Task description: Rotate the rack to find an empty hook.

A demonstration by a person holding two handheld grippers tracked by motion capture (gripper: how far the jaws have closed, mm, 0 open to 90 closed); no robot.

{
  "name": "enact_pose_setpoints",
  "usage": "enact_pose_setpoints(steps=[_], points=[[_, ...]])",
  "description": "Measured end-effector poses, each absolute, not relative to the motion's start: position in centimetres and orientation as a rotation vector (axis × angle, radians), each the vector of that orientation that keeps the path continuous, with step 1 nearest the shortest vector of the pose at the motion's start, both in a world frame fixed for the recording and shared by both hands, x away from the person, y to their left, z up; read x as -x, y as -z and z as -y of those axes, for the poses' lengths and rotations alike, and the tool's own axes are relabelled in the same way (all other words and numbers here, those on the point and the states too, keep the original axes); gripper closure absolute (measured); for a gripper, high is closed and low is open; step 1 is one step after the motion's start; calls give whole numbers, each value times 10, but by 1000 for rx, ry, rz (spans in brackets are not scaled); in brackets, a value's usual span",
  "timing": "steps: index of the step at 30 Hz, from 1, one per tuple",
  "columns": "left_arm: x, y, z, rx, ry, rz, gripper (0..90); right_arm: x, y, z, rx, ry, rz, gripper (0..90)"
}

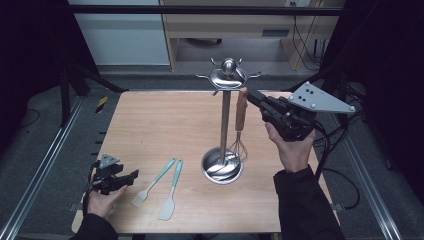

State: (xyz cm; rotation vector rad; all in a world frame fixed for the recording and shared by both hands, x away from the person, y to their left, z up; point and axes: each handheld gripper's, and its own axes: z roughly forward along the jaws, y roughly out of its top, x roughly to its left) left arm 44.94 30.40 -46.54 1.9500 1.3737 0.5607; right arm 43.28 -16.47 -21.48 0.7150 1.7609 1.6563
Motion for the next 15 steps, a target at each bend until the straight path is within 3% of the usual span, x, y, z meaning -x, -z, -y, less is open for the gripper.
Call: enact_pose_setpoints(steps=[8,15], points=[[-448,464,-304,-1952,-586,-1345,365,-430,221,171,-737,-1647,-1750,874],[-446,462,-301,-1949,-605,-1306,428,-430,258,184,-820,-1576,-1738,758]])
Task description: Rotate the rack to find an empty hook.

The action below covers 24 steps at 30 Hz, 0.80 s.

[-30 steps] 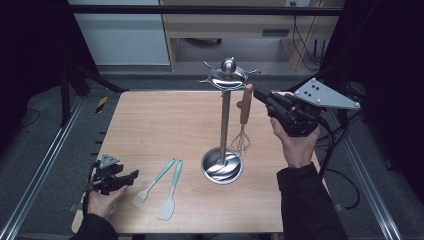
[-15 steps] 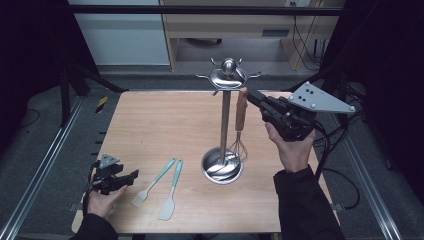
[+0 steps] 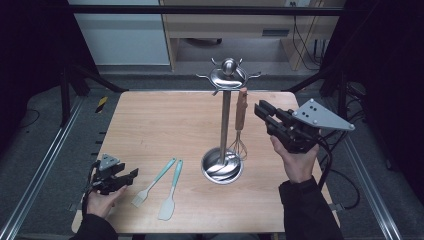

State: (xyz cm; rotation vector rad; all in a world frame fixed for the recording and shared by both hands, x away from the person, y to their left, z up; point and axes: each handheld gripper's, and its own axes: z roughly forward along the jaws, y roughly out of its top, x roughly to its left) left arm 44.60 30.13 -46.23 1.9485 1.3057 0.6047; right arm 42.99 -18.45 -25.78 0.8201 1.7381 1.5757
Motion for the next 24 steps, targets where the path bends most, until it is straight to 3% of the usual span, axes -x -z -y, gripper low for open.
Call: enact_pose_setpoints(steps=[12,24], points=[[-443,457,-299,-1933,-606,-1288,489,-442,342,218,-1047,-1412,-1780,561],[-442,449,-282,-1929,-597,-1255,505,-448,401,232,-1179,-1215,-1910,522]])
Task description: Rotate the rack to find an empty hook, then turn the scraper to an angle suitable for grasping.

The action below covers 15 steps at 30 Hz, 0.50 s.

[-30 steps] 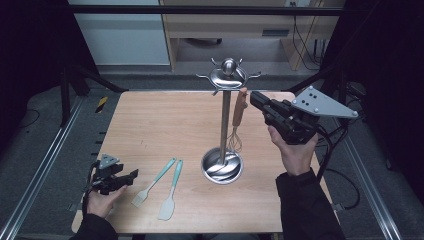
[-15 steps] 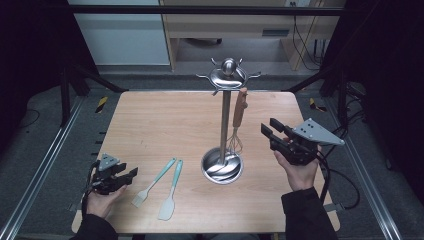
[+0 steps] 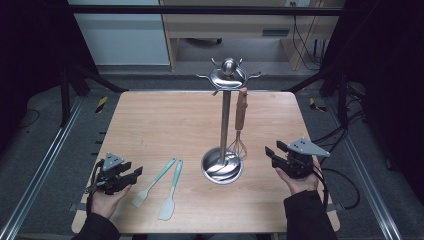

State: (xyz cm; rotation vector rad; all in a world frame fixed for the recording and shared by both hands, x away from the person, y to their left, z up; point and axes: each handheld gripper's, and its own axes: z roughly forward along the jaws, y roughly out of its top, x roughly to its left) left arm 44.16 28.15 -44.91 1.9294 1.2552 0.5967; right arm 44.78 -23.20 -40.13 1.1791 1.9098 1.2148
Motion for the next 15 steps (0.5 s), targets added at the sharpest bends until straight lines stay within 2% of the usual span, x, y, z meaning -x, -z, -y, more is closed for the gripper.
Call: enact_pose_setpoints(steps=[15], points=[[-438,444,-235,-2003,-526,-1160,483,-434,439,256,-1295,-1173,-1938,479]])
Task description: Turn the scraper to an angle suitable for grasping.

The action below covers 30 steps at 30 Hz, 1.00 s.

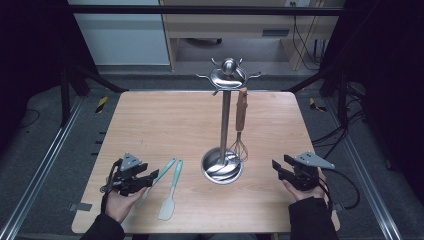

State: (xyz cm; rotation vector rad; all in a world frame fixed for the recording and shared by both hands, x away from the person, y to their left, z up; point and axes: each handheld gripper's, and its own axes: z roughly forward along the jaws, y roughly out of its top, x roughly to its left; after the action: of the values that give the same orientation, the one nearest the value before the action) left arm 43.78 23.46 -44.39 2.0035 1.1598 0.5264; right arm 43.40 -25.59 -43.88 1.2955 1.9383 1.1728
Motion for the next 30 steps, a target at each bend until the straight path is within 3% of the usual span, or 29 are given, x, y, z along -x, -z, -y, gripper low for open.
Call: enact_pose_setpoints(steps=[30], points=[[-432,476,-180,-2268,-432,-1116,656,-440,452,253,-1312,-1028,-2031,513]])
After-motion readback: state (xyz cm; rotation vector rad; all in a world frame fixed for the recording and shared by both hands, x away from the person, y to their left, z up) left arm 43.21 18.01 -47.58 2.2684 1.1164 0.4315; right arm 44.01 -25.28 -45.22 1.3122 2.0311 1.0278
